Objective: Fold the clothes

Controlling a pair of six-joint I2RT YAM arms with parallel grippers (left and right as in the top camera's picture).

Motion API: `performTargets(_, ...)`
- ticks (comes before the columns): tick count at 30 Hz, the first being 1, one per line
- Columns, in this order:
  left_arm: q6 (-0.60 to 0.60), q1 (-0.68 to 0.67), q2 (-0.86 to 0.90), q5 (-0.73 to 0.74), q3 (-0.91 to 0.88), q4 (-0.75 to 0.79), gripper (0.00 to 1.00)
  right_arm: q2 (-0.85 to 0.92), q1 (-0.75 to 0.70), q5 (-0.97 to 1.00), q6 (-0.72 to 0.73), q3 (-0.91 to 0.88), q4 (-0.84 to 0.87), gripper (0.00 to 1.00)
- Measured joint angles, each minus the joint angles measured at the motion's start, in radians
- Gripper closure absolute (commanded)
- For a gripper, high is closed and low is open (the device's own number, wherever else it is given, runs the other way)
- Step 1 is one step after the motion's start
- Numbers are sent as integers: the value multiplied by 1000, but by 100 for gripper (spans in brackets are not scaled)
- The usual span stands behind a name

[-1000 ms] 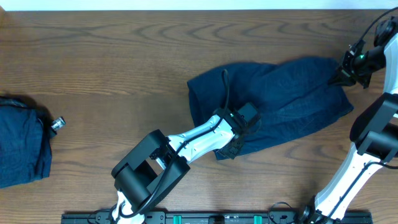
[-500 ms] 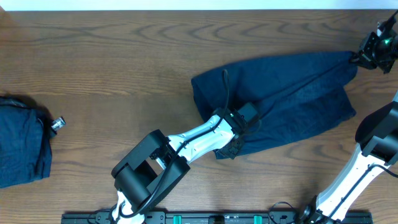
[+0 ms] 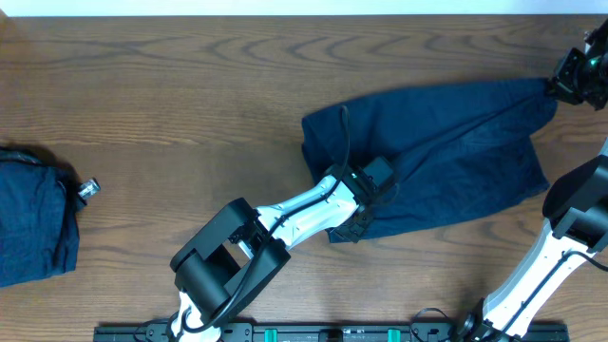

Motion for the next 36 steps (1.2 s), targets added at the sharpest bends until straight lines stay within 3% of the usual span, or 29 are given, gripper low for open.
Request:
performTargets(3, 0, 0, 0, 0, 0, 0, 94, 0, -3, 23, 11, 0, -25, 98)
performTargets(4, 0, 0, 0, 0, 0, 0, 94, 0, -4, 27, 11, 0, -35, 83)
performTargets(5, 0, 0, 0, 0, 0, 0, 94, 0, -6, 30, 18, 0, -45, 43)
performTargets(6, 0, 0, 0, 0, 0, 0, 94, 0, -6, 34, 23, 0, -50, 17)
performTargets(7, 0, 0, 0, 0, 0, 0, 93, 0, -8, 35, 22, 0, -55, 4)
performTargets(8, 0, 0, 0, 0, 0, 0, 92, 0, -8, 35, 21, 1, -58, 1)
performTargets(9, 0, 0, 0, 1, 0, 0, 86, 0, -9, 34, 21, 2, -60, 1)
performTargets(10, -3, 0, 0, 8, 0, 2, 72, 0, -9, 32, 21, 3, -60, 1)
performTargets(18, 0, 0, 8, 20, 26, -72, 67, 0, -9, -25, 16, 4, -59, 1)
performTargets(25, -59, 60, -111, -6, 45, -114, 21, 0, -8, -82, 6, 4, -69, 1)
performTargets(30, -97, 132, -265, -17, 82, -109, 16, 0, 0, -101, -13, 5, -101, 1)
performTargets(36, -105, 157, -202, -3, 88, -95, 18, 0, 30, -108, -37, 5, -135, 1)
